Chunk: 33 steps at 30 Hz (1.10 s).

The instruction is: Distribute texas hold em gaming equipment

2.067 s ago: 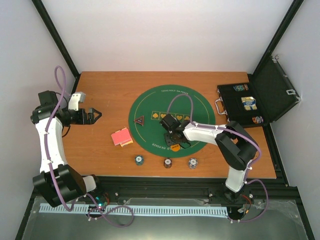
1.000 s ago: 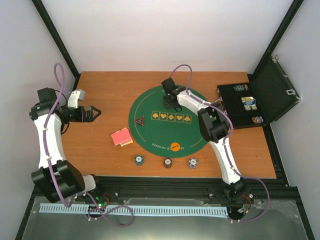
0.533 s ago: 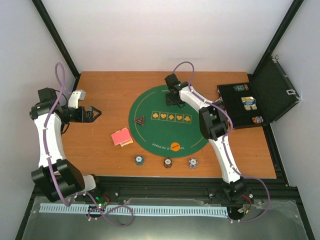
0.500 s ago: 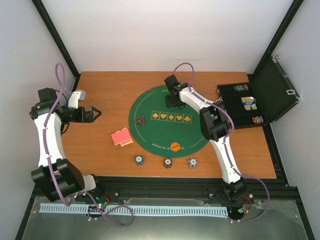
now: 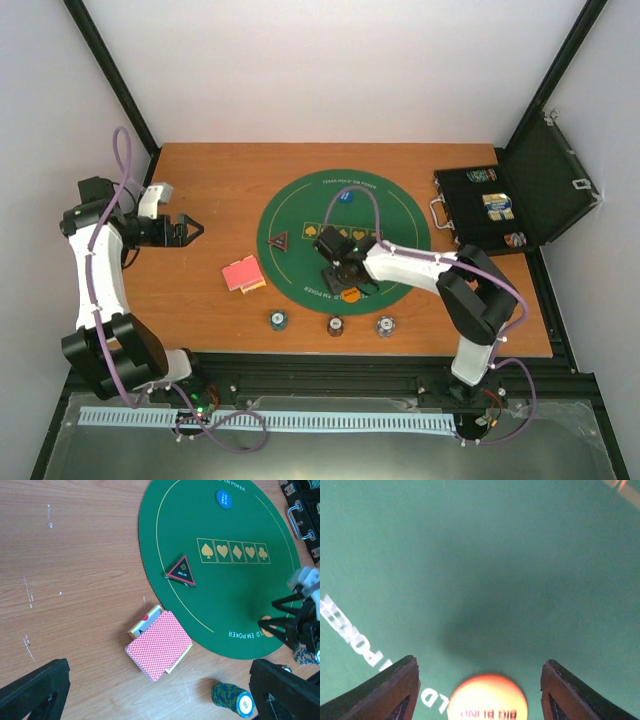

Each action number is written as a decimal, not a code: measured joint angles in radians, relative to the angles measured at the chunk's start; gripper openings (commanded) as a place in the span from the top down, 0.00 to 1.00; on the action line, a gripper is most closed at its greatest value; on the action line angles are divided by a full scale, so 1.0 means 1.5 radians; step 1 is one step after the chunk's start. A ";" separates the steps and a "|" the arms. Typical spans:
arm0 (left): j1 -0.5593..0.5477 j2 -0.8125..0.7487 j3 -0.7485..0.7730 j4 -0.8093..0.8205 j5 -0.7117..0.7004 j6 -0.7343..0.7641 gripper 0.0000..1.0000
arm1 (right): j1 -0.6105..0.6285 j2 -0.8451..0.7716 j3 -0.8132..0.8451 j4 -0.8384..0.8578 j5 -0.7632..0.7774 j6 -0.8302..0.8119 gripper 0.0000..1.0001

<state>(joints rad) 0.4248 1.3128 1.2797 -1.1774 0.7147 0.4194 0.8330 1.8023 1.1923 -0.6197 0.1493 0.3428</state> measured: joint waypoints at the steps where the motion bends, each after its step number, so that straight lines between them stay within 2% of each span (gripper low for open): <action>1: 0.000 0.000 0.000 -0.001 0.001 0.000 0.00 | 0.010 -0.011 -0.030 0.004 0.003 0.011 0.31; 7: 0.000 -0.006 0.000 -0.001 0.002 0.000 0.00 | 0.039 -0.057 -0.136 0.013 0.023 0.062 0.28; 16: 0.000 -0.021 0.000 -0.002 0.005 -0.001 0.00 | 0.047 -0.076 -0.144 0.028 0.031 0.079 0.27; 22: 0.000 -0.026 0.001 -0.002 0.006 -0.001 0.00 | 0.050 -0.053 -0.101 0.038 0.036 0.079 0.34; 30: 0.000 -0.026 0.001 -0.002 0.008 -0.001 0.00 | 0.050 -0.040 -0.117 0.040 0.046 0.087 0.39; 33: 0.000 -0.026 0.003 -0.002 0.010 -0.001 0.00 | 0.047 -0.041 -0.131 0.044 0.048 0.093 0.44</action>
<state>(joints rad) 0.4244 1.2736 1.2846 -1.1809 0.7296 0.4179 0.9031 1.7401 0.9951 -0.5537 0.2207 0.4820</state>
